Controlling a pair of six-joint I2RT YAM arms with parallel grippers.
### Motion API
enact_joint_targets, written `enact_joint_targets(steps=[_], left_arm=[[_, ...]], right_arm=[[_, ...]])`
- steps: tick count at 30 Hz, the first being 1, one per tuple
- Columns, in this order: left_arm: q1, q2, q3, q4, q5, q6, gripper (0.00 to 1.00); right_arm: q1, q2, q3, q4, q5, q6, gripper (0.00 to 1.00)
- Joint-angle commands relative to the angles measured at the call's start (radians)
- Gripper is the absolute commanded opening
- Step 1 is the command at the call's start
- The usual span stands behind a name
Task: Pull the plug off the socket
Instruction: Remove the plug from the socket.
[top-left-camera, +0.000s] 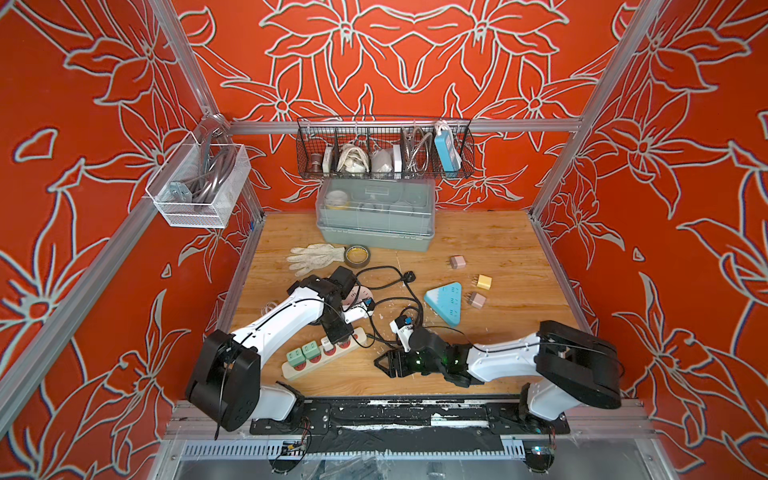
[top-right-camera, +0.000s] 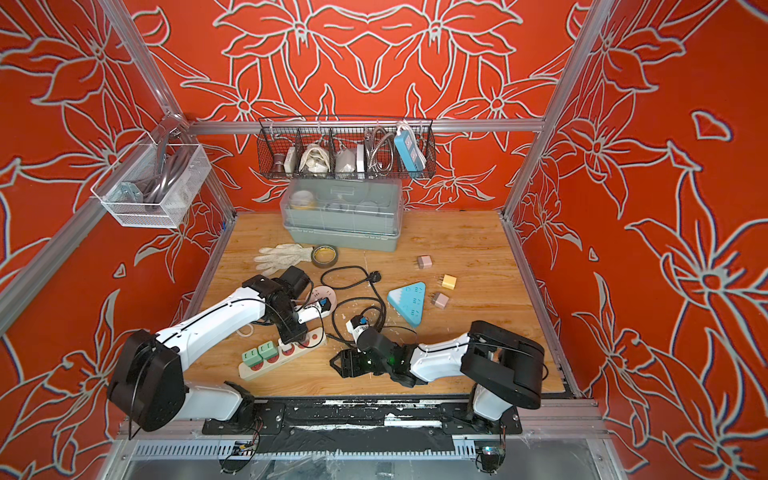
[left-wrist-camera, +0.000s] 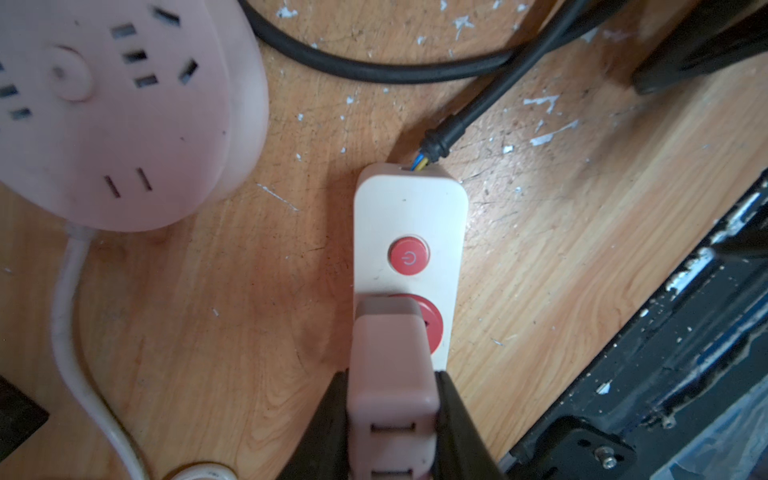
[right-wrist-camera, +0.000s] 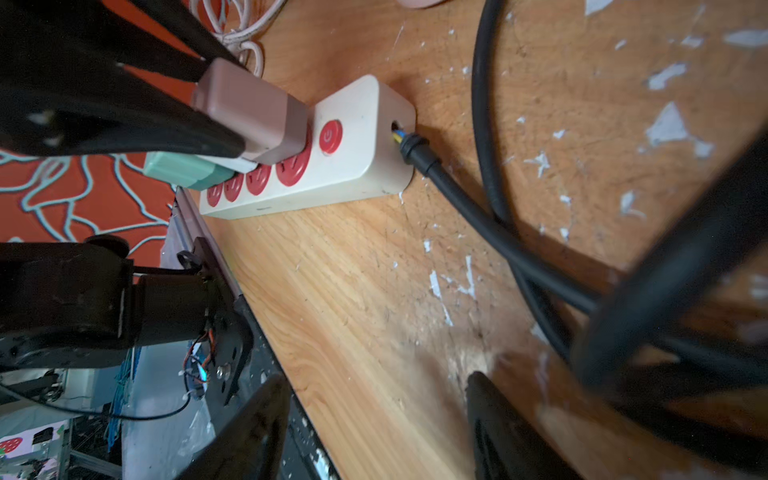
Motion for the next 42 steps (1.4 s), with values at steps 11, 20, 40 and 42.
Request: enact_joint_targets(steps=[11,20,40,42], left_arm=[[-0.008,-0.037,0.016,-0.015,0.164,-0.009,0.16],[-0.008,-0.071,0.02,-0.012,0.199,-0.014,0.14],[-0.008,-0.031,0.019,0.04,0.278,-0.007,0.09],[-0.008,-0.03,0.022,0.042,0.283,-0.002,0.09]], right_arm=[[0.005,0.095,0.014,0.224,0.231,0.211,0.7],[0.072,0.202,-0.023,0.445,0.381,0.451,0.7],[0.09,0.311,0.017,0.709,0.484,0.484,0.51],[0.095,0.33,0.02,0.737,0.487,0.485,0.51]])
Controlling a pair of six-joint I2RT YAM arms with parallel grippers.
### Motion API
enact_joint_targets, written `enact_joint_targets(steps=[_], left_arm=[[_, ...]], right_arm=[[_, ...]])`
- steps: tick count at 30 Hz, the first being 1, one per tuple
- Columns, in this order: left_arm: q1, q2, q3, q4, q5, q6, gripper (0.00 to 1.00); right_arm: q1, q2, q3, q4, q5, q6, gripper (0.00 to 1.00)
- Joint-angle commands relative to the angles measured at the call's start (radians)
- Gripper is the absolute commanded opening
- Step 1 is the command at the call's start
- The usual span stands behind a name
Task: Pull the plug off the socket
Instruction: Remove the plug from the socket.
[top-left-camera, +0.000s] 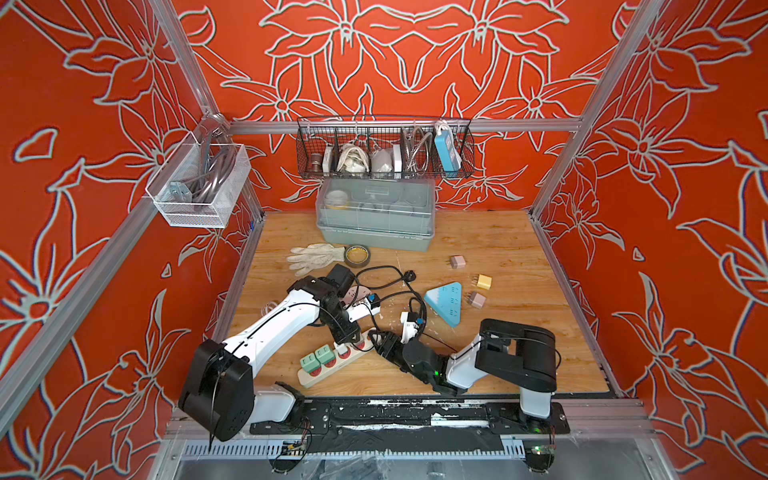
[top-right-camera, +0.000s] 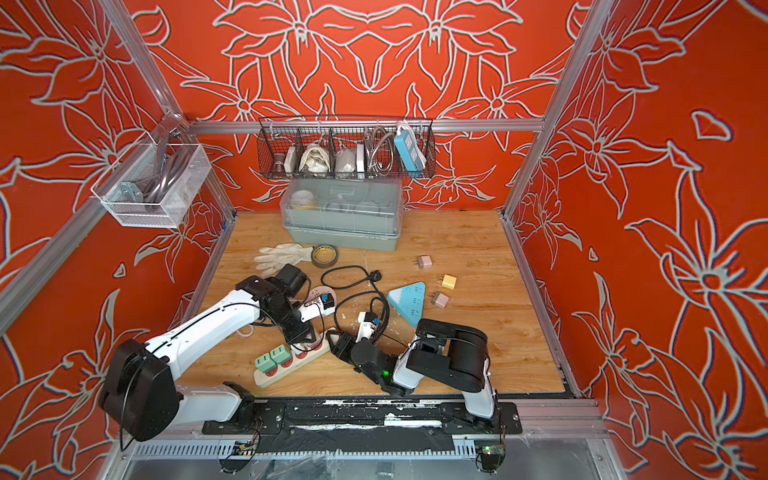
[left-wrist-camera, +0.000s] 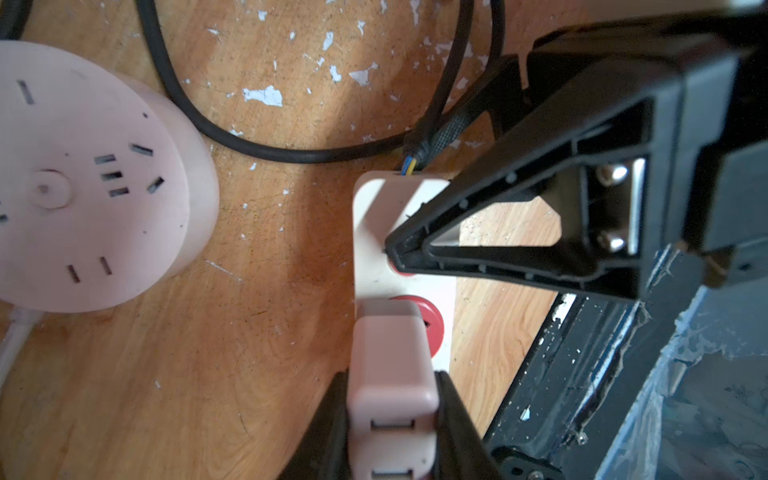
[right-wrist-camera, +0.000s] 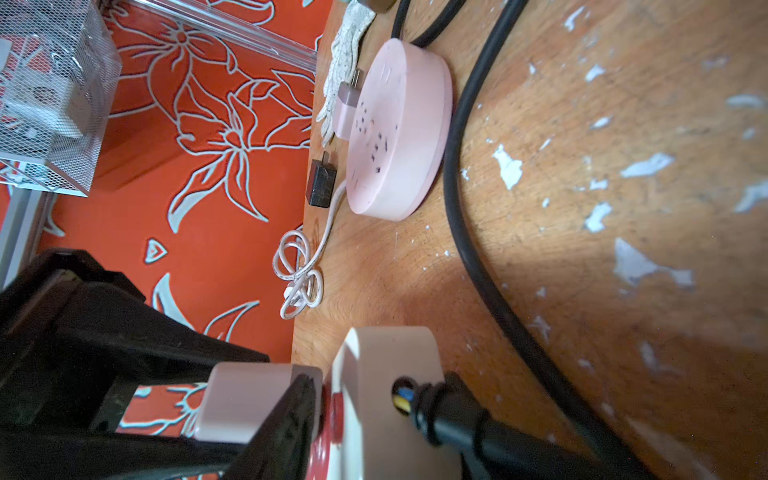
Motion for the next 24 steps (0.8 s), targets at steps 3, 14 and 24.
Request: enact_joint_targets(steps=[3,14,24], left_arm=[[-0.007,0.013,0.015,0.024,0.081,0.015,0.09],[-0.008,0.008,0.007,0.026,0.097,0.031,0.06],[-0.007,-0.049,0.014,0.013,0.051,0.081,0.0]], right_arm=[[0.015,0.047,0.033,0.125,0.026,0.005,0.51],[0.016,0.118,0.028,0.246,0.043,0.031,0.21],[0.015,0.164,-0.058,0.245,0.13,0.1,0.0]])
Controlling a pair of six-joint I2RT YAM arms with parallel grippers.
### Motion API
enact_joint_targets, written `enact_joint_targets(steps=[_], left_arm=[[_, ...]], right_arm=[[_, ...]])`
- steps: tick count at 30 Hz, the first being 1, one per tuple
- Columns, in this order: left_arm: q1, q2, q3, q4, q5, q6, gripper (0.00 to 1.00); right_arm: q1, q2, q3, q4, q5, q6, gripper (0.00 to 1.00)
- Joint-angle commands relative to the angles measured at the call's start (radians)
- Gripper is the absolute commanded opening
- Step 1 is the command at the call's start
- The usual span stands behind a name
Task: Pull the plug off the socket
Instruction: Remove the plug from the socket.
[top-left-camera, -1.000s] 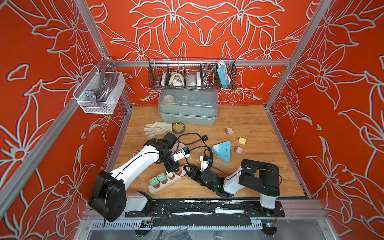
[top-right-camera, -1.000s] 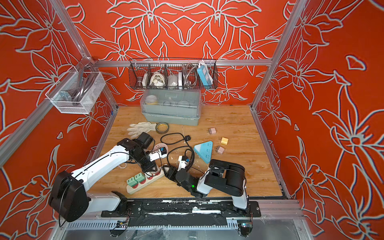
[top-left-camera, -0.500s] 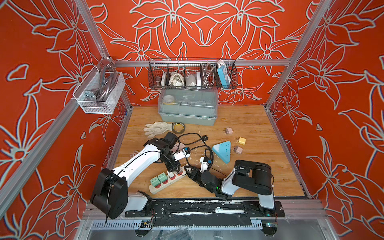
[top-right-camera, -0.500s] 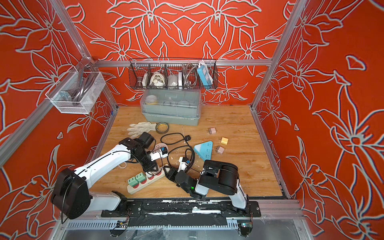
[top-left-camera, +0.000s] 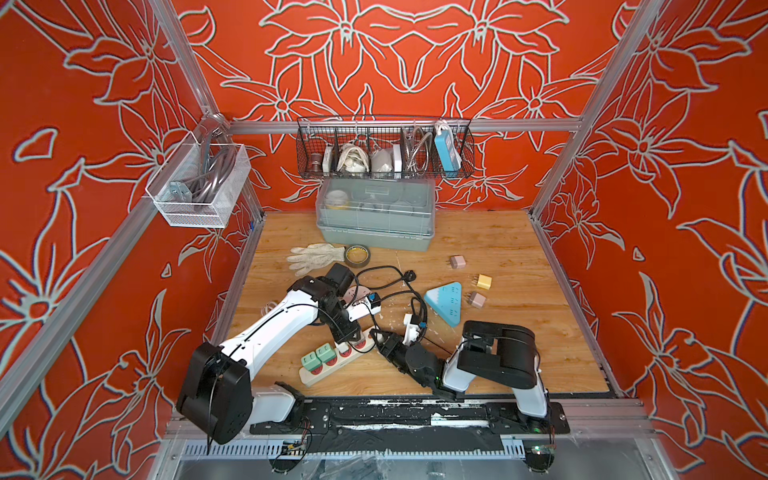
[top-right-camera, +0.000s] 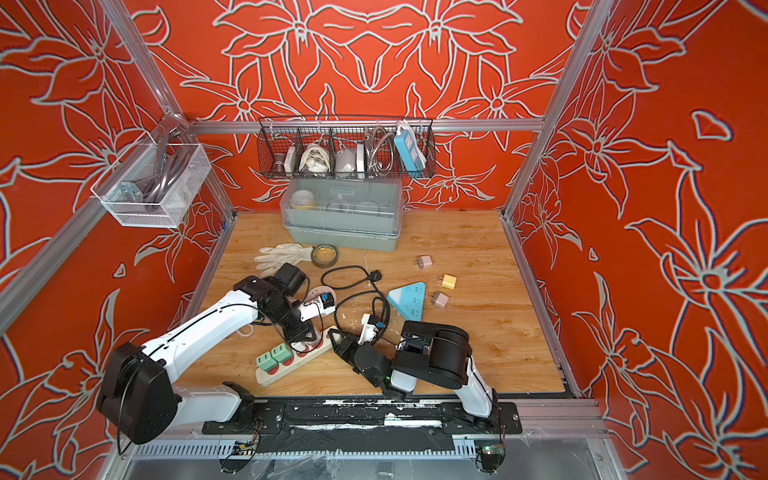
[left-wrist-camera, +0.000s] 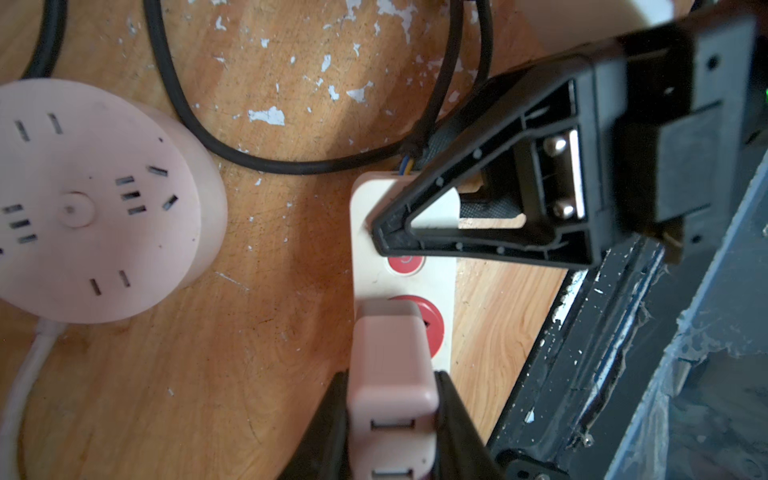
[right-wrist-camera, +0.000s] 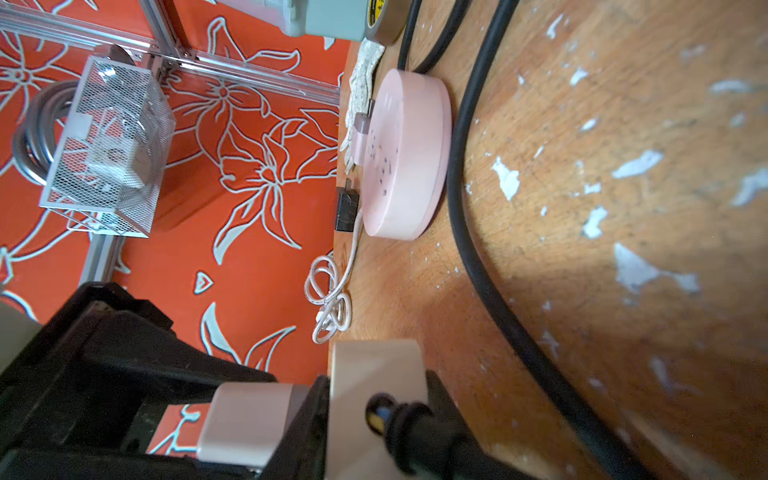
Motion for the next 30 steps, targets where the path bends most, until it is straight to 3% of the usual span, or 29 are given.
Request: enact_joint_targets(steps=[1,9,14,18,23,25,27,30], left_arm=[[-0.009,-0.013,0.01,0.005,0.038,0.049,0.0],[-0.045,-0.014,0.001,-0.007,-0.032,0.034,0.0],[0.054,0.011,0.072,0.002,0.136,-0.04,0.0],[0.054,0.017,0.053,0.001,0.081,-0.025,0.0],[-0.082,-0.052,-0.011,-0.013,0.019,0.094,0.0],[-0.093,-0.087,-0.027,0.008,-0.001,0.095,0.0],[-0.073,-0.085,-0.003,0.006,-0.037,0.05,0.0],[0.066,-0.032,0.098,-0.033,0.099,-0.04,0.0]], right_arm=[[0.008,0.06,-0.042,-0.005,0.063,0.022,0.0],[0.001,0.063,-0.088,-0.088,0.1,0.047,0.0],[0.002,0.063,-0.076,-0.148,0.074,0.058,0.0],[0.001,0.075,-0.08,-0.175,0.072,0.068,0.0],[-0.012,0.068,-0.088,-0.201,0.072,0.083,0.0],[-0.015,0.053,-0.086,-0.224,0.072,0.076,0.0],[-0.015,0.038,-0.079,-0.256,0.065,0.062,0.0],[-0.015,0.026,-0.069,-0.304,0.053,0.055,0.0]])
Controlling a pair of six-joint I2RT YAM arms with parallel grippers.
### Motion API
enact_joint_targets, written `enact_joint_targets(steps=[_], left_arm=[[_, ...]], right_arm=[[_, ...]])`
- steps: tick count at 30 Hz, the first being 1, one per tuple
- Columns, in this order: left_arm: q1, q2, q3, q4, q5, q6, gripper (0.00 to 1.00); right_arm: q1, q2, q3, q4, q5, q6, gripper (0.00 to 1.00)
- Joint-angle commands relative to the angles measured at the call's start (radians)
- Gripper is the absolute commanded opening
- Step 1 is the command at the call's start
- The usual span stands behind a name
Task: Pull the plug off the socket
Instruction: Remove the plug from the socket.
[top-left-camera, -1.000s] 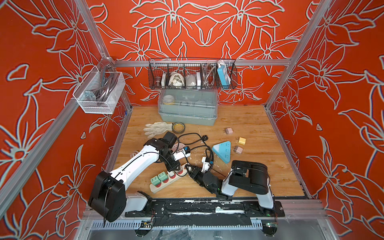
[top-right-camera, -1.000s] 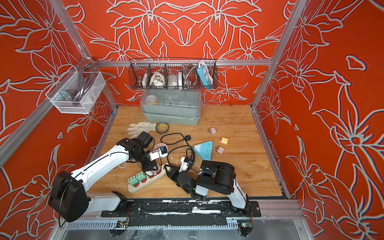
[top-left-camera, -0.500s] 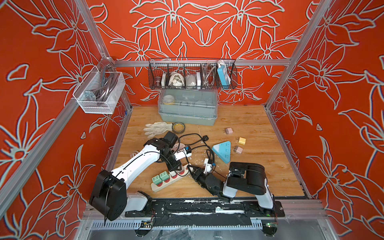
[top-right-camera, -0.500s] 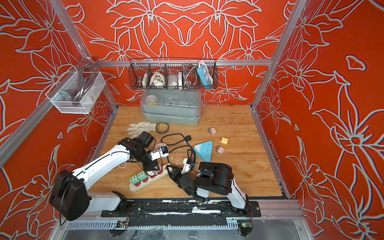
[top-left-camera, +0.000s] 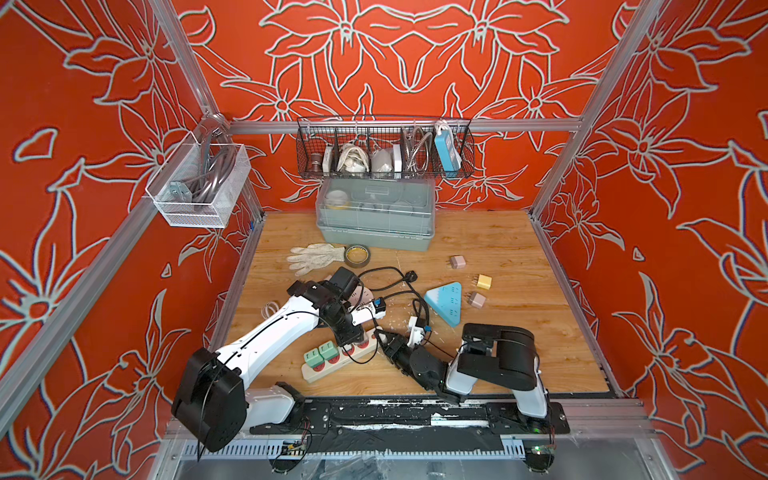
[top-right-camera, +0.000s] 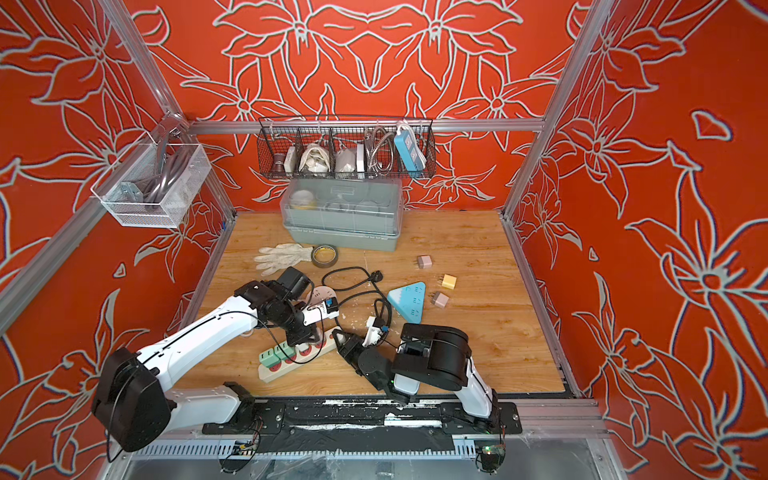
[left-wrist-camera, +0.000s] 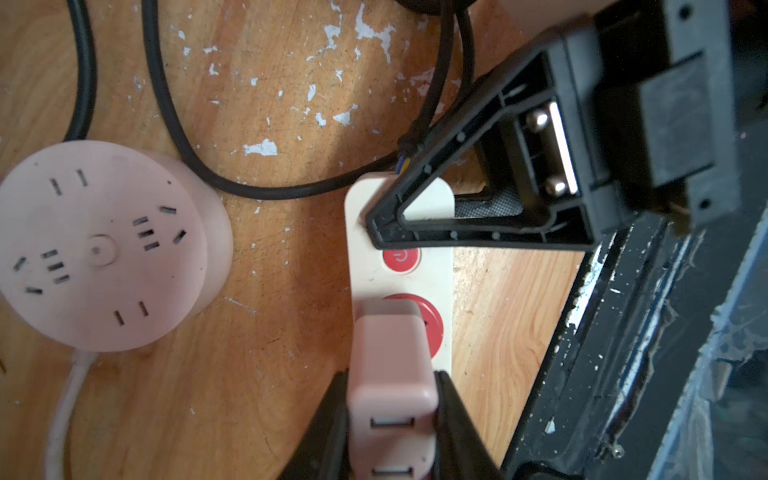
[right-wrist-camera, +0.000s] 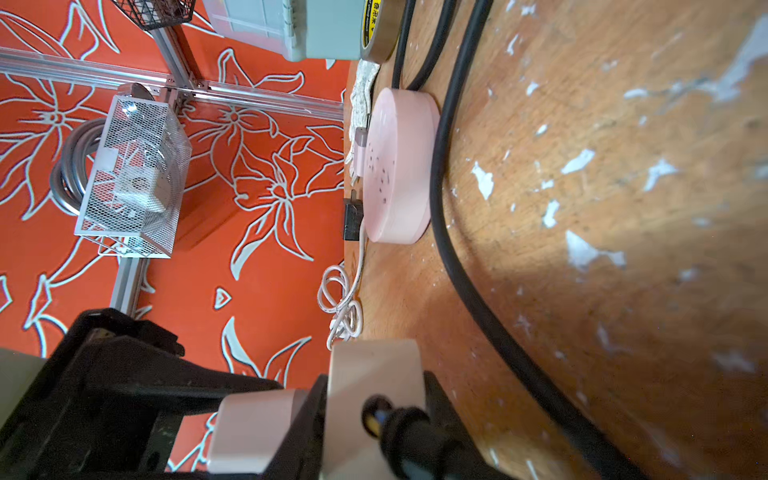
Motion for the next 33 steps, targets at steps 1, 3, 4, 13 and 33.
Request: enact_joint_targets(steps=[1,3,4,13,33], left_arm=[[0.098,0.001,0.115,-0.053,0.132,-0.049,0.0],[0.06,-0.001,0.116,-0.049,0.125,0.001,0.0],[0.017,-0.005,0.103,-0.054,0.097,0.042,0.0],[-0.002,0.019,0.088,-0.077,0.115,0.009,0.0],[0.072,0.015,0.201,-0.105,0.242,-0.01,0.0]], right_arm=[[-0.018,0.031,-0.035,-0.323,0.022,-0.014,0.0],[-0.019,0.023,-0.043,-0.338,0.023,-0.012,0.0],[-0.018,0.021,-0.048,-0.335,0.025,-0.01,0.0],[-0.018,0.02,-0.053,-0.318,0.021,-0.008,0.0],[-0.001,0.017,-0.085,-0.4,0.052,0.061,0.0]])
